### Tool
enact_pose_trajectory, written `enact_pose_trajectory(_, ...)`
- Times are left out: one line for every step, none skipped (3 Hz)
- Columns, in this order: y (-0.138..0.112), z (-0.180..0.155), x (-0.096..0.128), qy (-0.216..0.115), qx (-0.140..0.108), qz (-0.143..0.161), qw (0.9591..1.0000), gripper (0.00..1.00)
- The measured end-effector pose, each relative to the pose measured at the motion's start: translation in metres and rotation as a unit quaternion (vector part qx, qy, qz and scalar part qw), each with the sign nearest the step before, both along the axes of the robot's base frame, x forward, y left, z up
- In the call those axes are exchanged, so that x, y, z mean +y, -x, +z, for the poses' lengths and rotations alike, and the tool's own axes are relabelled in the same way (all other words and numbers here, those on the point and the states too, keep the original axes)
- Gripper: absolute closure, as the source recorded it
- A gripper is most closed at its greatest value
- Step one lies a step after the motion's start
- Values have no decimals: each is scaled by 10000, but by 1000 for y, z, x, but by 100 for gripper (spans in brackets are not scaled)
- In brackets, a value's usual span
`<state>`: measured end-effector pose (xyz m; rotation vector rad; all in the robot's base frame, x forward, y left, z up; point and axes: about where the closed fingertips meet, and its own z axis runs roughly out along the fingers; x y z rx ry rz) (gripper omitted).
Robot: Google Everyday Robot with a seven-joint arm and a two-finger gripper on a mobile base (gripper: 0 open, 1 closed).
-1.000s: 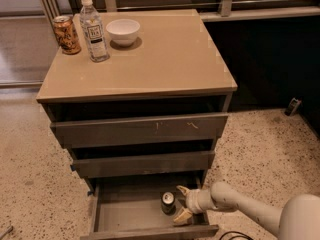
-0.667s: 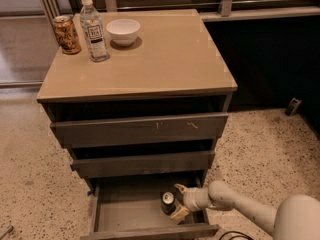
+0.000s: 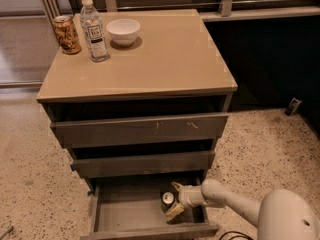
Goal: Pick green can from bottom drawer and place on counter
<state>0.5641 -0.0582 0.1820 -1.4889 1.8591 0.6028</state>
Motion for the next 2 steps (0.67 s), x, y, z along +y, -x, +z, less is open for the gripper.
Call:
enact_pose_trajectory(-1, -1, 1, 12, 2, 1, 10000, 33)
enact_pose_trajectory(-1, -2, 1, 11, 3, 2, 10000, 65)
